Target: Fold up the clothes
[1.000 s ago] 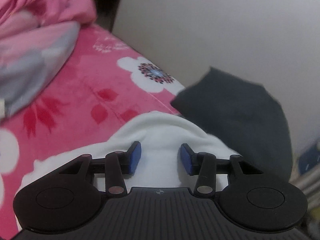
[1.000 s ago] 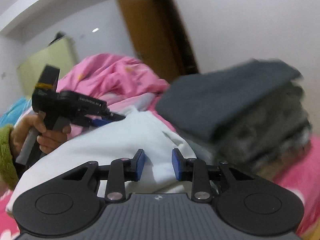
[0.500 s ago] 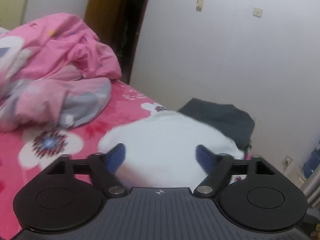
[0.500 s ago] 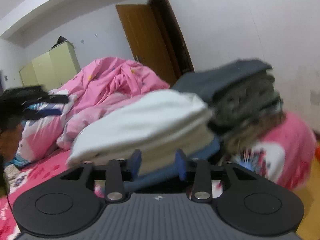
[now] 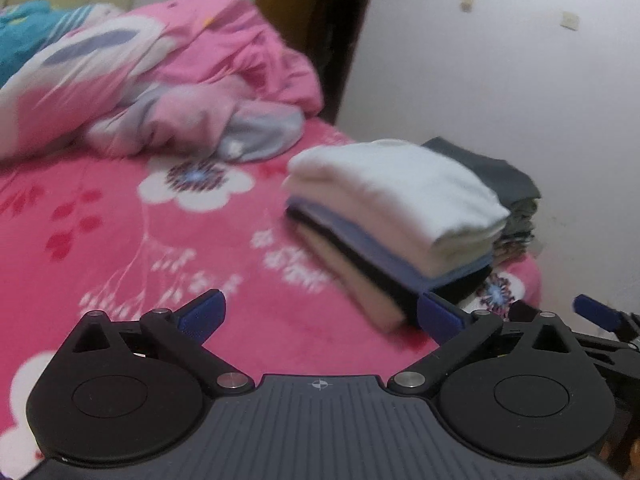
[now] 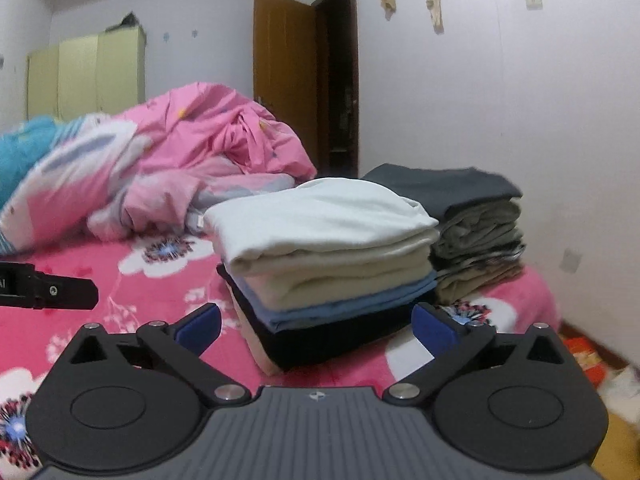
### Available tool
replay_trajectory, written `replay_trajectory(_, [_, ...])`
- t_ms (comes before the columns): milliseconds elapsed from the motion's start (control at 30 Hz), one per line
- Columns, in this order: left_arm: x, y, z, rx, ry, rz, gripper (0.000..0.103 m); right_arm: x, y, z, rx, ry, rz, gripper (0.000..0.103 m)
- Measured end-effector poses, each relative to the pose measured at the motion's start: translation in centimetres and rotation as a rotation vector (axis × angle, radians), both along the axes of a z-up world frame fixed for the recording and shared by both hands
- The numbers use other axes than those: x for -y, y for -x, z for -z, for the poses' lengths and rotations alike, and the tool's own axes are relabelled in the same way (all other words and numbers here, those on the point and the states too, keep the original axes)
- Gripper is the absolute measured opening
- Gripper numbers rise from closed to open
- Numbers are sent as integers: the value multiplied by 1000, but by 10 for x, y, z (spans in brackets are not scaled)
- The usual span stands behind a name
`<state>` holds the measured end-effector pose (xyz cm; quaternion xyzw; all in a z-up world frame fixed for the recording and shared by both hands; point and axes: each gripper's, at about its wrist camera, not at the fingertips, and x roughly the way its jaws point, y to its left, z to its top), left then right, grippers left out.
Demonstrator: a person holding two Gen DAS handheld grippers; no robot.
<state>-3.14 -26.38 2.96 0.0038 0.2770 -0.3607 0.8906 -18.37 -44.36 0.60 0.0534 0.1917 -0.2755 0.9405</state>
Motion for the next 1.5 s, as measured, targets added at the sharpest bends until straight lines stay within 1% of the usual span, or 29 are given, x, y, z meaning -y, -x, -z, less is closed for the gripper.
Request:
replay_trajectory(100, [-12, 9, 1, 7, -11, -27, 103, -14, -4, -1, -31, -24, 59, 103])
replay_trajectory(167, [-19, 15, 1, 12, -18, -45, 103, -24, -2, -2, -33, -18, 89, 103])
replay_trajectory(233, [-27, 21, 1, 17, -25, -63, 103, -31, 1, -5, -22, -6, 82, 103])
replay_trajectory(367, [-32, 28, 2, 36, -35, -78, 103, -32, 6, -13, -7, -57, 89, 103])
replay_trajectory(533, [-30, 32, 3, 67, -45, -80, 103, -32, 7, -13, -28, -83, 128, 103])
replay_trajectory(667, [-27, 31, 8, 66, -70, -92, 103, -33, 9, -11, -39, -91, 138, 103])
replay_trajectory(767, [-28, 31, 8, 69, -69, -77, 103, -31, 9, -11, -39, -95, 144, 103])
replay_trajectory(833, [-30, 31, 7, 80, -66, -83, 103, -30, 9, -11, -40, -99, 149, 103])
replay_trajectory(967, [-28, 33, 5, 110, -99, -92, 103, -29, 8, -11, -47, -103, 150, 103])
replay_trajectory(1200, [-27, 34, 6, 95, -116, -103, 103, -30, 5, -10, -49, -101, 133, 103])
replay_trajectory(1333, [-29, 36, 4, 91, -113, -103, 103, -31, 4, -11, -50, -104, 125, 103])
replay_trajectory(1500, [-32, 38, 2, 78, -89, -105, 103, -34, 4, -10, -52, -100, 118, 103])
